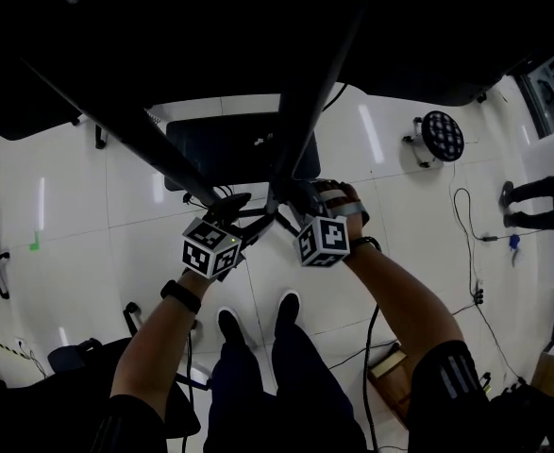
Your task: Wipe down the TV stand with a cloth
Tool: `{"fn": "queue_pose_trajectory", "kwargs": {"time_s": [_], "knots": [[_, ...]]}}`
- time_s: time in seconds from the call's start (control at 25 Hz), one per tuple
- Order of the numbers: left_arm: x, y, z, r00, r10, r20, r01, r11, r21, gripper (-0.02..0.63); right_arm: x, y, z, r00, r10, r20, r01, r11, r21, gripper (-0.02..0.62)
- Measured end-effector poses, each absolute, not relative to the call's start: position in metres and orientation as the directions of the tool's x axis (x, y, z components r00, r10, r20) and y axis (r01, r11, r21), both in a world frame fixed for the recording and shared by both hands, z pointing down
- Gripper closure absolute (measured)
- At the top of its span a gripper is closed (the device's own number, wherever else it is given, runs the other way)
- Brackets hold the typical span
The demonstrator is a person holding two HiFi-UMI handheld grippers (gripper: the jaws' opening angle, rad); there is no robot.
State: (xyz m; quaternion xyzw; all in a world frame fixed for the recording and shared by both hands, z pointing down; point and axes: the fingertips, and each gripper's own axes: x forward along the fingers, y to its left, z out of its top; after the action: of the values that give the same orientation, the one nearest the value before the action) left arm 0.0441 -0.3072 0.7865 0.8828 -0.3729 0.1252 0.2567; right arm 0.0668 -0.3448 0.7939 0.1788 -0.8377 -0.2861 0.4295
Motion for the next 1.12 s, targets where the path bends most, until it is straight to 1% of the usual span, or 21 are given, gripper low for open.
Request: {"fn": "queue_pose_trajectory", "kwargs": {"time_s": [0.36, 0.64, 0.76, 0.84, 0.92, 1.04, 1.12], "knots": [[0.044, -0.304, 0.859, 0.698, -0.556, 0.451, -0.715, -0.564, 0.413, 0.288, 0.061, -0.344, 0.888, -0.484, -0.511, 0.71, -0.028, 0.82, 0.572, 0.578], [0.047, -0.303, 0.887, 0.71, -0.537, 0.456, -0.704, -0.56, 0.437, 0.288, 0.066, -0.343, 0.949, -0.412, -0.478, 0.776, 0.018, 0.847, 0.531, 0.578], [0.048, -0.298, 0.899, 0.721, -0.52, 0.458, -0.693, -0.562, 0.452, 0.288, 0.068, -0.344, 0.967, -0.372, -0.465, 0.803, 0.011, 0.863, 0.505, 0.578], [0.046, -0.295, 0.897, 0.721, -0.525, 0.452, -0.693, -0.562, 0.452, 0.288, 0.067, -0.341, 0.97, -0.368, -0.451, 0.813, -0.007, 0.876, 0.483, 0.578], [0.043, -0.29, 0.89, 0.724, -0.526, 0.447, -0.69, -0.567, 0.449, 0.288, 0.067, -0.337, 0.966, -0.387, -0.452, 0.804, -0.056, 0.882, 0.468, 0.578], [0.034, -0.277, 0.866, 0.736, -0.526, 0.425, -0.676, -0.589, 0.442, 0.284, 0.064, -0.331, 0.941, -0.446, -0.481, 0.755, -0.185, 0.875, 0.448, 0.578], [0.025, -0.264, 0.838, 0.744, -0.539, 0.396, -0.669, -0.609, 0.427, 0.284, 0.058, -0.319, 0.908, -0.494, -0.491, 0.718, -0.259, 0.871, 0.418, 0.578]]}}
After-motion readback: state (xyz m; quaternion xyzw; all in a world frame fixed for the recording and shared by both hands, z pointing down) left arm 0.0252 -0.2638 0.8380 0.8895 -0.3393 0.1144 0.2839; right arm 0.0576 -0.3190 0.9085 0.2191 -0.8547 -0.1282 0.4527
